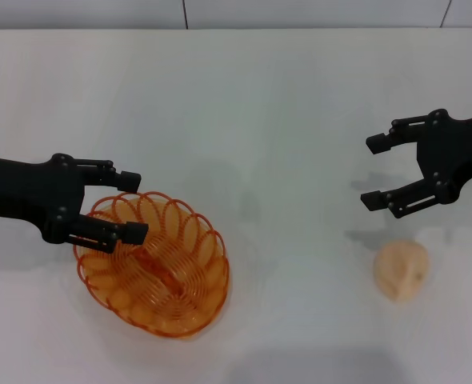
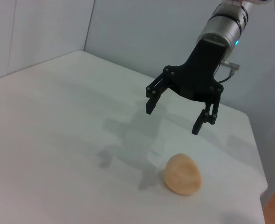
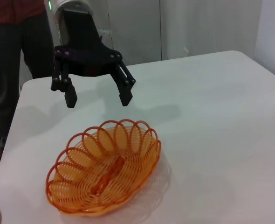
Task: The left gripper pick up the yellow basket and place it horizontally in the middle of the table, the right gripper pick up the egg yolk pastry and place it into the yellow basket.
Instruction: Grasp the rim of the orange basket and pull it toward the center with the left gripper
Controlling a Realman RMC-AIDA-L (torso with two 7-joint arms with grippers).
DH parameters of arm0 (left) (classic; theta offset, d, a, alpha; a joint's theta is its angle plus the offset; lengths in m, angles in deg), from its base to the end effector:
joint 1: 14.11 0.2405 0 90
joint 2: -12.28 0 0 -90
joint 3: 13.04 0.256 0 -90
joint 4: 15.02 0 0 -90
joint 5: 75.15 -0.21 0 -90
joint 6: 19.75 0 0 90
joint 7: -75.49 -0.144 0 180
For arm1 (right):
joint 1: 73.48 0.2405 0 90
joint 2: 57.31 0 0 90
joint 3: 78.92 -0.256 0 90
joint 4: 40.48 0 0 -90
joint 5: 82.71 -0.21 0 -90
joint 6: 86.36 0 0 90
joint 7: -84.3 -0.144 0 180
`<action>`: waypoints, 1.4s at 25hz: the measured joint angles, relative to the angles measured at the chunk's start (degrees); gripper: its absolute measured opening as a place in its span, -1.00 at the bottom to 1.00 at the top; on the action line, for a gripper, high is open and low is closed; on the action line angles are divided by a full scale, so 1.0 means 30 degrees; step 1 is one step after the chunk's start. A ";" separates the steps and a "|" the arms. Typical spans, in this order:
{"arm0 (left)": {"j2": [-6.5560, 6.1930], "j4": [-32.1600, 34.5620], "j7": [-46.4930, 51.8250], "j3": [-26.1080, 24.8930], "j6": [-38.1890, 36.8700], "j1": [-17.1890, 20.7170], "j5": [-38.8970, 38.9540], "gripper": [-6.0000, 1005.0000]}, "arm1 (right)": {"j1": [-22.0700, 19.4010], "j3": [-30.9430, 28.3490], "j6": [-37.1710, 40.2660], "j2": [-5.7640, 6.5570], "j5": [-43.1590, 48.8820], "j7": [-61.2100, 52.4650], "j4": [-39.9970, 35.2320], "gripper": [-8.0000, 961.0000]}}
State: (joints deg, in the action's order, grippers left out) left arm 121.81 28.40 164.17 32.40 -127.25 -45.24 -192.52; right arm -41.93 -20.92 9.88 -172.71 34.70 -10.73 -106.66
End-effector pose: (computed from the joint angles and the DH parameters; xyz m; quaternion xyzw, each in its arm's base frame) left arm -0.2586 0.3134 0.0635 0.9669 0.1923 0.1677 0.0019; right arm 0.1915 0.3470 0.0462 -0.9907 0.0696 0.0856 0.0790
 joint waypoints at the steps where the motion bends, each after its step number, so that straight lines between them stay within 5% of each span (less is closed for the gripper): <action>1: -0.0001 0.0000 0.0000 0.0000 0.0001 -0.0007 -0.0002 0.77 | -0.0006 -0.0001 0.0000 0.0000 0.0001 0.0013 0.0000 0.82; 25: -0.0208 0.0110 0.0352 0.0002 0.0043 -0.0121 -0.0125 0.77 | -0.0190 -0.0001 -0.0077 0.0000 -0.0010 0.0057 -0.0001 0.82; 35: -0.1786 0.1520 0.6982 -0.0058 0.0295 -0.1792 -0.3112 0.77 | -0.0300 -0.0002 -0.0173 0.0001 -0.0319 0.0122 -0.0002 0.82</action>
State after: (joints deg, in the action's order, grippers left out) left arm 116.45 32.96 185.12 32.23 -126.36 -50.62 -201.86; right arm -42.83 -20.92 9.36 -172.71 33.74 -10.36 -106.67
